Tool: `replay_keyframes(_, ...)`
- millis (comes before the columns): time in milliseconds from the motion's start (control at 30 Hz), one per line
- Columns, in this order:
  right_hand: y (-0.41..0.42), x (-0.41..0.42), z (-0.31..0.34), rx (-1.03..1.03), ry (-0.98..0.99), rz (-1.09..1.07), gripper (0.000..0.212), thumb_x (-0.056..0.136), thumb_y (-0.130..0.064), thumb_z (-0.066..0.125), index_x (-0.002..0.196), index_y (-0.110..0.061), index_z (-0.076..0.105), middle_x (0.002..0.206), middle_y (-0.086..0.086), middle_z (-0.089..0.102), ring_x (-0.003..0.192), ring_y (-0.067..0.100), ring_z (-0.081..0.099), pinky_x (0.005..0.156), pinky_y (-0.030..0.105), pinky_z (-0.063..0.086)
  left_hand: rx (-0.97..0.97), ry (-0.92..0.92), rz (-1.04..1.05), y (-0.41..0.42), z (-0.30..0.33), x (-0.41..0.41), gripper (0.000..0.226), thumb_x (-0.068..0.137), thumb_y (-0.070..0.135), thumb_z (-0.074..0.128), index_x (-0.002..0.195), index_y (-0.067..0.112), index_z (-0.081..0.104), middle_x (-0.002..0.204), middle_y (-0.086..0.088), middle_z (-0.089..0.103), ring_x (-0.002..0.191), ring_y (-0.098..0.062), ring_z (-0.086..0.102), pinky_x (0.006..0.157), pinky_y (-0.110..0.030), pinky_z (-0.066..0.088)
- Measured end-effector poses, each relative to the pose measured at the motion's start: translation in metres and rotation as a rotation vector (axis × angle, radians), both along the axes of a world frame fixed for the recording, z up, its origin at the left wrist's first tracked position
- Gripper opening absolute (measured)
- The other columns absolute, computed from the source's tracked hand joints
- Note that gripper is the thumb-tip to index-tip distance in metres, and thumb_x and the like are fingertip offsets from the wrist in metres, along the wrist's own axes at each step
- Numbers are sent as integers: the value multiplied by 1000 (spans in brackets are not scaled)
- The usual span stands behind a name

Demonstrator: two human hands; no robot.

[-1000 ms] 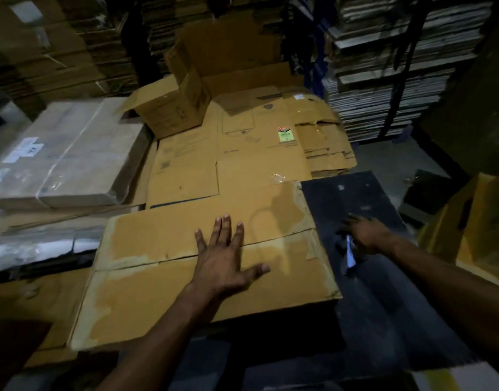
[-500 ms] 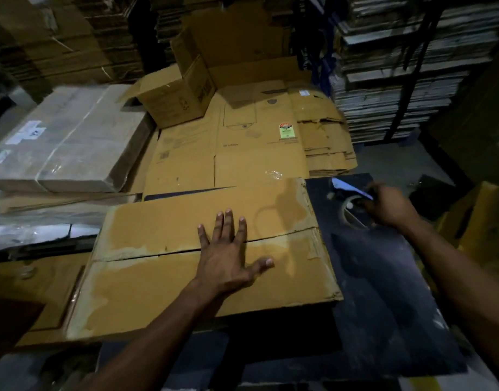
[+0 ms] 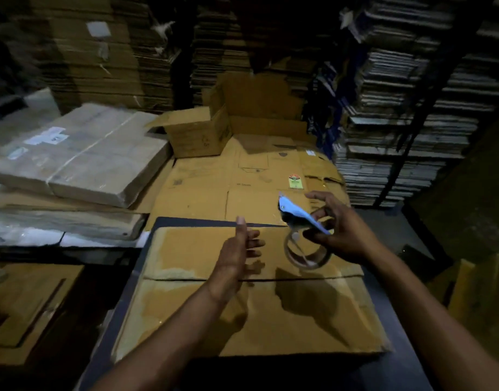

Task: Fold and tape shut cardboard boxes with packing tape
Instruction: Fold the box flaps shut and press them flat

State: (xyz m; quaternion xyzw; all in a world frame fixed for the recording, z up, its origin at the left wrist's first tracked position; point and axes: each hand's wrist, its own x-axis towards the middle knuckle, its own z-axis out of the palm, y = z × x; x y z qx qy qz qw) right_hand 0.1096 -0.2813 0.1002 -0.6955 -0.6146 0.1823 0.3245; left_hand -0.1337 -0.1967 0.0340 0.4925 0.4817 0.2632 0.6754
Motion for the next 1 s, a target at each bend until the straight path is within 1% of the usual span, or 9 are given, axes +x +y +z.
replay_keyframes(167,28,-73,9,-59,-12,155,97,81,-10,91,149,-58,40,113,-22,61,101,11,72,78,47,66,-260,-206,67,21,7,-66,97,95,93,29,126,17,80,118,-7,82,104,-31,70,85,-44,46)
replay_keyframes(367,66,-133,10,-108,-173,262,106,77,0,88,150,-58,40,117,-27,56,108,10,66,82,46,64,-375,-315,101,42,10,-121,84,95,84,53,113,8,85,115,-12,82,85,-30,66,74,-40,44)
replay_keyframes(433,73,-148,10,-112,-266,276,101,78,-7,89,149,-60,40,127,-24,55,115,11,62,86,47,62,-372,-347,128,45,14,-138,68,97,74,62,107,10,84,107,-11,82,80,-29,66,68,-37,41)
replay_keyframes(533,78,-169,6,-83,-401,294,83,78,-40,88,146,-58,43,124,-19,52,107,13,58,79,37,57,-311,-345,184,48,11,-157,45,97,58,71,108,16,81,102,-10,81,78,-28,67,66,-35,42)
replay_keyframes(600,79,-182,2,-82,-427,315,81,77,-58,84,147,-54,44,119,-19,50,99,9,56,71,28,51,-292,-333,235,47,5,-168,40,98,51,73,118,17,80,101,-9,81,78,-28,69,67,-35,44)
replay_keyframes(700,81,-198,-7,-61,-440,361,82,76,-79,70,149,-56,39,120,-21,47,95,8,57,71,32,56,-282,-352,293,43,-4,-187,36,97,46,76,118,17,82,100,-8,81,76,-26,70,65,-35,46)
replay_keyframes(833,87,-218,-18,-33,-523,399,84,83,-83,67,154,-52,36,125,-23,43,93,9,59,70,36,60,-208,-345,349,38,-4,-212,24,95,43,79,105,23,88,101,-7,82,82,-25,73,74,-40,56)
replay_keyframes(900,90,-225,-21,-50,-504,433,86,83,-81,70,156,-50,35,131,-20,45,100,7,58,74,37,60,-220,-366,351,39,-1,-221,22,97,37,77,106,21,88,100,-9,82,83,-26,76,77,-42,58)
replay_keyframes(1000,94,-234,-19,-76,-433,486,90,80,-83,67,158,-50,36,136,-22,49,106,6,56,80,34,58,-304,-407,371,44,-5,-234,26,97,33,79,118,18,84,103,-12,80,82,-27,75,69,-37,56)
